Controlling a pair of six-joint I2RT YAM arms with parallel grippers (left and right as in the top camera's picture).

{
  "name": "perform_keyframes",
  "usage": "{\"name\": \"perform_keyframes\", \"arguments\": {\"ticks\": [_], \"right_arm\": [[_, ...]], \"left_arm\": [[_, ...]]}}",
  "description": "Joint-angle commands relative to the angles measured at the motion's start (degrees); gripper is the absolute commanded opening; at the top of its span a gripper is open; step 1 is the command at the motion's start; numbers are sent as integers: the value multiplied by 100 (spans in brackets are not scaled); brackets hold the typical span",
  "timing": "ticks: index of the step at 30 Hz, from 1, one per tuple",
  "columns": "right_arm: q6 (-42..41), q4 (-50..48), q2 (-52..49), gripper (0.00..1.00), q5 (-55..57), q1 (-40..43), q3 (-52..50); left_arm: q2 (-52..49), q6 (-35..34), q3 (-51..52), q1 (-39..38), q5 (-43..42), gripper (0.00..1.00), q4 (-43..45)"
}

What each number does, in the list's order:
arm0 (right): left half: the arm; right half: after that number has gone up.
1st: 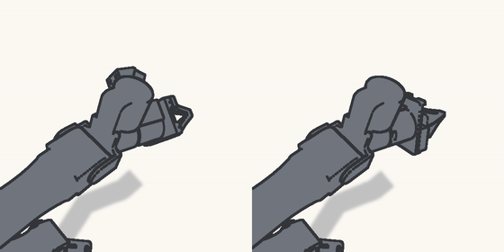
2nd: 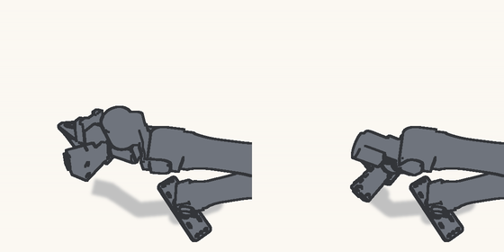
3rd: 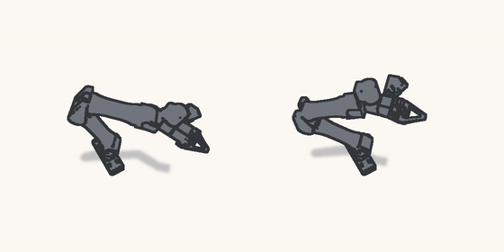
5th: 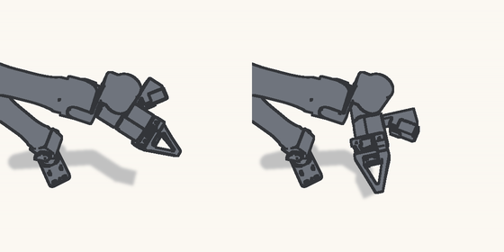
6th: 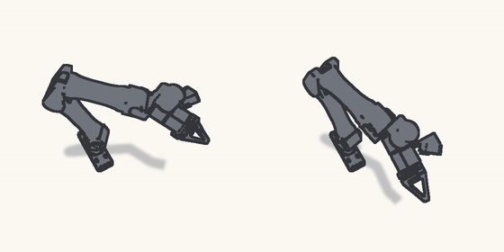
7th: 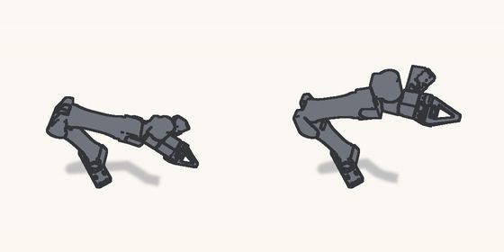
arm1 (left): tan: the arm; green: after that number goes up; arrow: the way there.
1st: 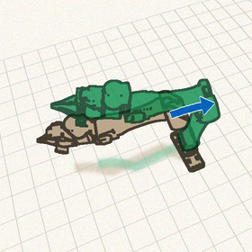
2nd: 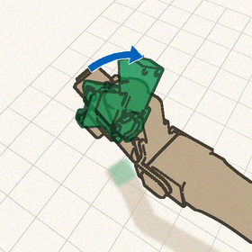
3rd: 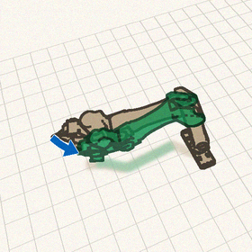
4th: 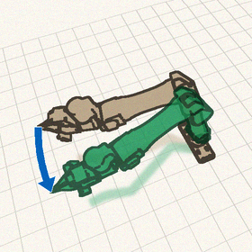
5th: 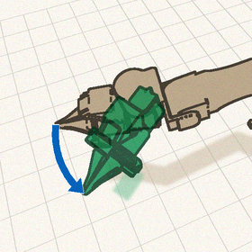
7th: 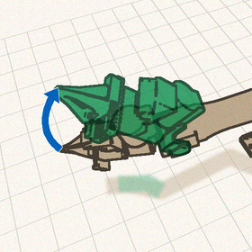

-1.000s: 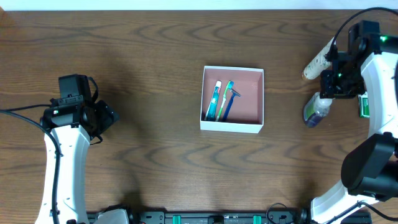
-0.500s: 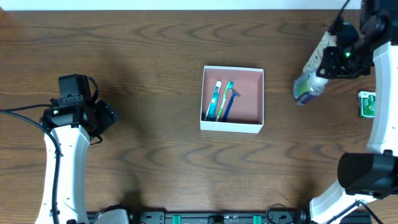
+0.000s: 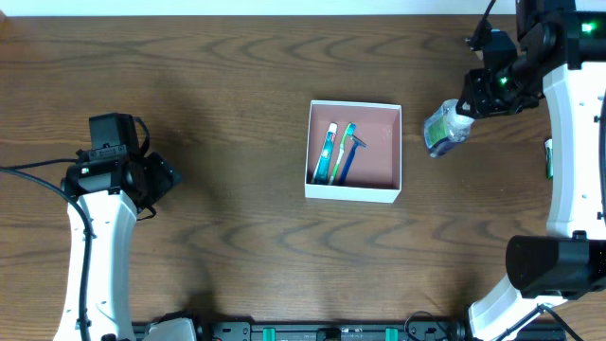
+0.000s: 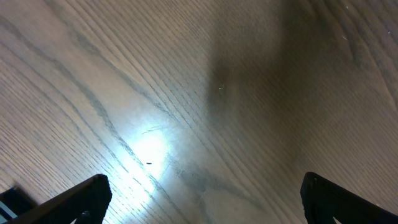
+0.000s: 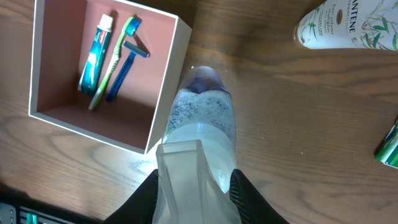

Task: Pack container
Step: 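Lift the soap bottle and carry it over the white box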

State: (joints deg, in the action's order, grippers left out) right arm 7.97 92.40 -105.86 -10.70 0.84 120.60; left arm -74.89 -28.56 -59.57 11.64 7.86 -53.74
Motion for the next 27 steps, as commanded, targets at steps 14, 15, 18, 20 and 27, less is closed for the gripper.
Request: {"name": "perform_keyframes", "arguments": {"ticks": [14, 15, 18, 20, 27], "right_arm": [[-717, -564, 52, 23, -673, -334, 166], [-719, -605, 52, 23, -673, -396, 166], [-730, -702, 52, 24, -669, -590, 166], [-730, -787, 52, 24, -667, -719, 166], [-837, -1027, 52, 24, -667, -1034, 166]], "left_arm": [[-17, -70, 0, 35, 26, 98, -20], [-17, -70, 0, 35, 26, 98, -20], [-17, -70, 0, 35, 26, 98, -22], [-17, -70, 0, 35, 26, 98, -20], [-17, -70, 0, 35, 26, 98, -20]]}}
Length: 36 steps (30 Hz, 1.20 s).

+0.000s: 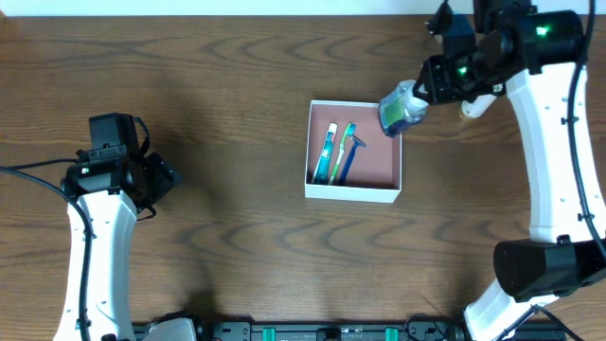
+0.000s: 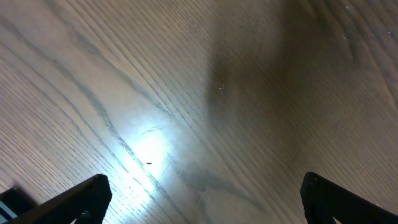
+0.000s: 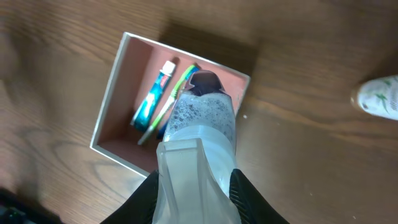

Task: Pack container
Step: 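Lift the soap bottle and carry it over the white box, then lower the soap bottle into the box's right corner and release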

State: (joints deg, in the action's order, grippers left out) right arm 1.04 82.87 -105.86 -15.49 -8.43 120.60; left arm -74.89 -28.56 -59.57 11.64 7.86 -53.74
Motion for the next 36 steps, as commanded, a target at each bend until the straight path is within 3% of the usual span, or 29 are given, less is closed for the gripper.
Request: {"name": "perform_keyframes", "arguments": {"ticks": [1, 36], "right_arm": [[-146, -98, 52, 24, -188, -142, 166], [-278, -251, 52, 24, 363, -387, 166]], "left_arm": [[-17, -70, 0, 35, 26, 98, -22], [-17, -70, 2, 35, 26, 98, -20]]}}
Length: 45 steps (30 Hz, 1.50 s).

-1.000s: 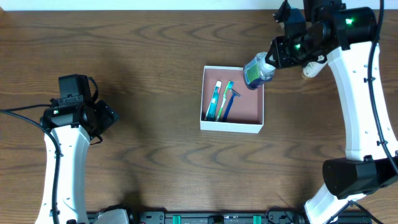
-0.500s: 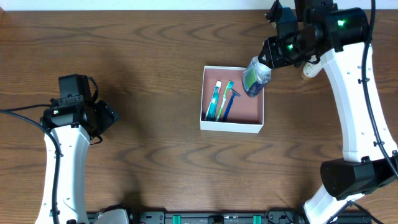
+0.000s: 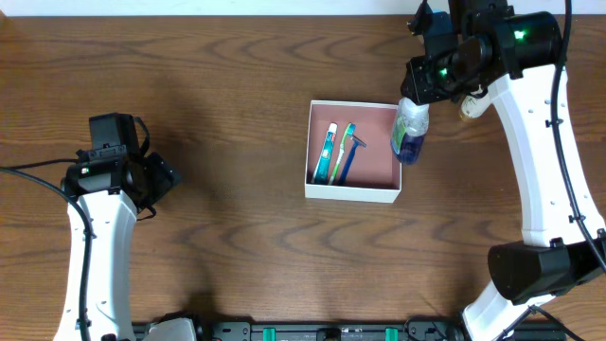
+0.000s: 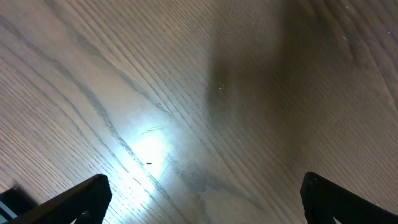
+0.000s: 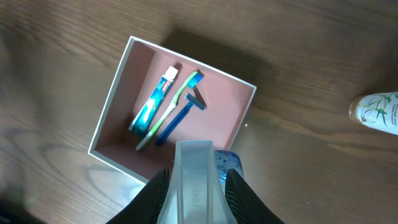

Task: Pack container
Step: 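Lower the soap bottle into the box's right corner and release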

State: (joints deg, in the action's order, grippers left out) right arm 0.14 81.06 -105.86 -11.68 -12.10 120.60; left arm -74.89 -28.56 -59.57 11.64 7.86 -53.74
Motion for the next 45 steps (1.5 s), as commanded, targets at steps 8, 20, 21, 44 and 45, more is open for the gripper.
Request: {"name": "perform_keyframes", "arguments": {"ticks": [8, 20, 21, 44, 45], "right_arm": [[-442, -251, 52, 26, -11, -35, 162], [-684, -433, -223, 24, -11, -103, 66], [-682, -435, -284, 25, -9, -116, 50], [-671, -892, -1080, 28, 149, -160, 46], [-671, -905, -1093, 28, 162, -160, 46]], "left_arm": [[-17, -70, 0, 35, 26, 98, -20], [-17, -70, 0, 35, 26, 98, -20], [-17, -70, 2, 35, 26, 98, -20], [-17, -70, 0, 35, 26, 98, -20], [-17, -70, 0, 35, 26, 98, -20]]}}
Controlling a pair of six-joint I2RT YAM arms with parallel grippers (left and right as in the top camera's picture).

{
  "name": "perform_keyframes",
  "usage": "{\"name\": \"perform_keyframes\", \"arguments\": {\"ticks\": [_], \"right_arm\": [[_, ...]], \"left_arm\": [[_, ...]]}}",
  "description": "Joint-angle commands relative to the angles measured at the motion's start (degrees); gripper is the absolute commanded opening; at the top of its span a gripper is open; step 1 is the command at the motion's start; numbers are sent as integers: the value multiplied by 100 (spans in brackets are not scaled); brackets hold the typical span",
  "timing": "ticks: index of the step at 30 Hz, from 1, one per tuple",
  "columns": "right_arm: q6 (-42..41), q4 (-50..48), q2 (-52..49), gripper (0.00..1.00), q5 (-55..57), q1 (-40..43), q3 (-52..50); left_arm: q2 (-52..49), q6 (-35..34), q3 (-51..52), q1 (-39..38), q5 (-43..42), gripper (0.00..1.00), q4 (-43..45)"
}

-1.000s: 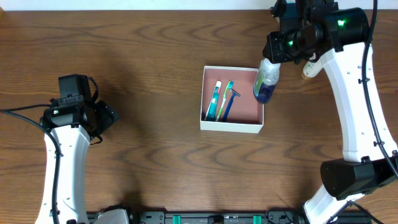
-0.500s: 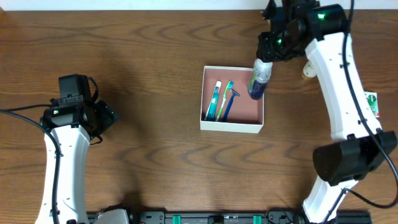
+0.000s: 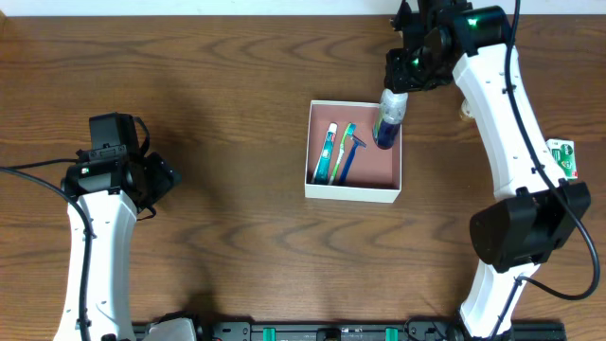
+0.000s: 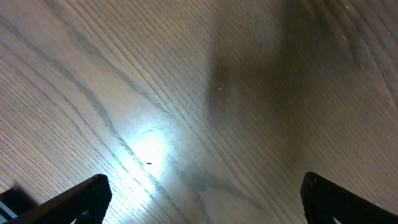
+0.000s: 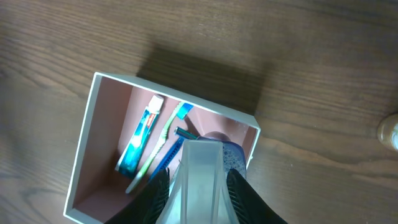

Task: Pack container
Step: 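Lower the soap bottle into the box's right corner and release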

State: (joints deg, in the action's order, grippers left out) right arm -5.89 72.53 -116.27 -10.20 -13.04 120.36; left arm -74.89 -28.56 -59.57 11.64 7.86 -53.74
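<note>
A white box with a pink inside [image 3: 354, 194] sits mid-table. In it lie a toothpaste tube [image 3: 328, 153], a green toothbrush [image 3: 342, 150] and a blue razor [image 3: 351, 152]. My right gripper [image 3: 395, 93] is shut on a clear bottle with blue liquid [image 3: 385, 128], held base-down over the box's far right corner. The right wrist view shows the bottle [image 5: 200, 177] between my fingers [image 5: 159, 193], above the box [image 5: 93, 118]. I cannot tell whether its base touches the floor. My left gripper [image 3: 159, 178] is open over bare wood [image 4: 205, 205].
A white shampoo bottle [image 3: 466, 108] lies on the table right of the box, its end showing in the right wrist view [image 5: 389, 129]. A small green packet [image 3: 564, 155] lies at the right edge of the table.
My right gripper has moved left and farther back with the bottle. The bottle's base was over the box's right wall and is now inside the far right corner. The left arm has not moved.
The right gripper held the bottle over the table right of the box. Then it held it tilted above the box's far right corner, then base-down at the right wall. Now the base is within the box. The left gripper stayed open and still.
</note>
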Motion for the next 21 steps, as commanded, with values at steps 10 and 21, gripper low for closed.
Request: {"name": "perform_keyframes", "arguments": {"ticks": [10, 21], "right_arm": [[-24, -146, -114, 30, 337, -162, 22], [-4, -411, -114, 30, 595, -334, -310]], "left_arm": [[-17, -70, 0, 35, 26, 98, -22], [-17, -70, 0, 35, 26, 98, -20]]}}
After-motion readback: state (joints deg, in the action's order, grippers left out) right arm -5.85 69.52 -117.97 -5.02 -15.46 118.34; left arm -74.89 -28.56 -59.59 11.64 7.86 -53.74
